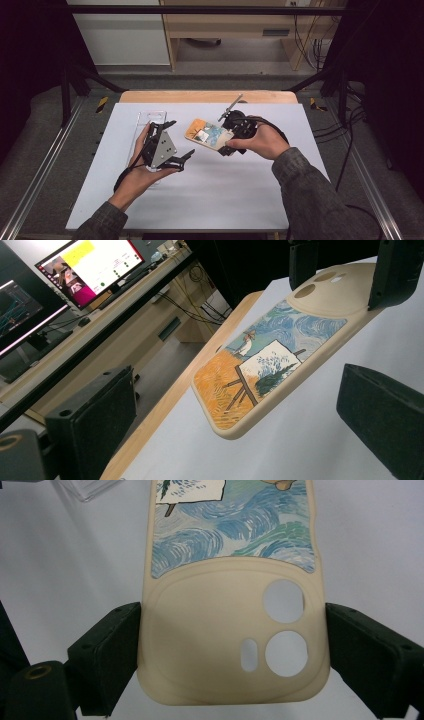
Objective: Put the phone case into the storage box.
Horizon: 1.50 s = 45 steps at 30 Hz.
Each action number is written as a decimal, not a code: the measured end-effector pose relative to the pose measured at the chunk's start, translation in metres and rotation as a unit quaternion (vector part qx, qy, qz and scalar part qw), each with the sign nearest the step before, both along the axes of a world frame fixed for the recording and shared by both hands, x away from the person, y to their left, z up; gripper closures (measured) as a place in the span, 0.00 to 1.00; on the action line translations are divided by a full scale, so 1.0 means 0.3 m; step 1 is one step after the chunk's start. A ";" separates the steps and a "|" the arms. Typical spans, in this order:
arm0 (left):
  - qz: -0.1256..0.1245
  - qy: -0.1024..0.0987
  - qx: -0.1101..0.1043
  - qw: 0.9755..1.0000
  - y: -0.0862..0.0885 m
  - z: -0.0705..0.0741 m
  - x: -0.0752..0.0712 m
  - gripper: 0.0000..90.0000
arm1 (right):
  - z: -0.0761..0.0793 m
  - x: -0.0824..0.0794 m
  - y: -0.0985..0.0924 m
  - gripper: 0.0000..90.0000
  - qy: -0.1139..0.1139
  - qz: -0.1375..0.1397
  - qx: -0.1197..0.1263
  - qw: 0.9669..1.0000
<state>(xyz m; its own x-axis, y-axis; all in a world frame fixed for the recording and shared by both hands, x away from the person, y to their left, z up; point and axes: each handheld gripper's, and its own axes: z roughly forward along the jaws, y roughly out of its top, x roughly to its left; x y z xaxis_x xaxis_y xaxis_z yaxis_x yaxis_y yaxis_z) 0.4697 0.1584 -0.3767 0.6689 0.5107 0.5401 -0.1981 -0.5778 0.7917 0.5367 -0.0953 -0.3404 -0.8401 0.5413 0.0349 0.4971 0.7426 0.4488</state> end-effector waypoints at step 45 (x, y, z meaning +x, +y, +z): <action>0.010 -0.052 0.096 0.994 -0.100 -0.084 0.049 0.14 | 0.048 0.042 0.071 0.13 0.028 0.011 -0.001 1.000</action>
<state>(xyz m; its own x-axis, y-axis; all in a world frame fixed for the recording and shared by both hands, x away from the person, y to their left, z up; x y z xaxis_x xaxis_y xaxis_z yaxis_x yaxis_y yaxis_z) 0.4845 0.1284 -0.4020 0.5951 0.4046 0.6943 -0.2602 -0.7204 0.6429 0.5494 -0.0741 -0.3261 -0.8488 0.5224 0.0819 0.5049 0.7547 0.4190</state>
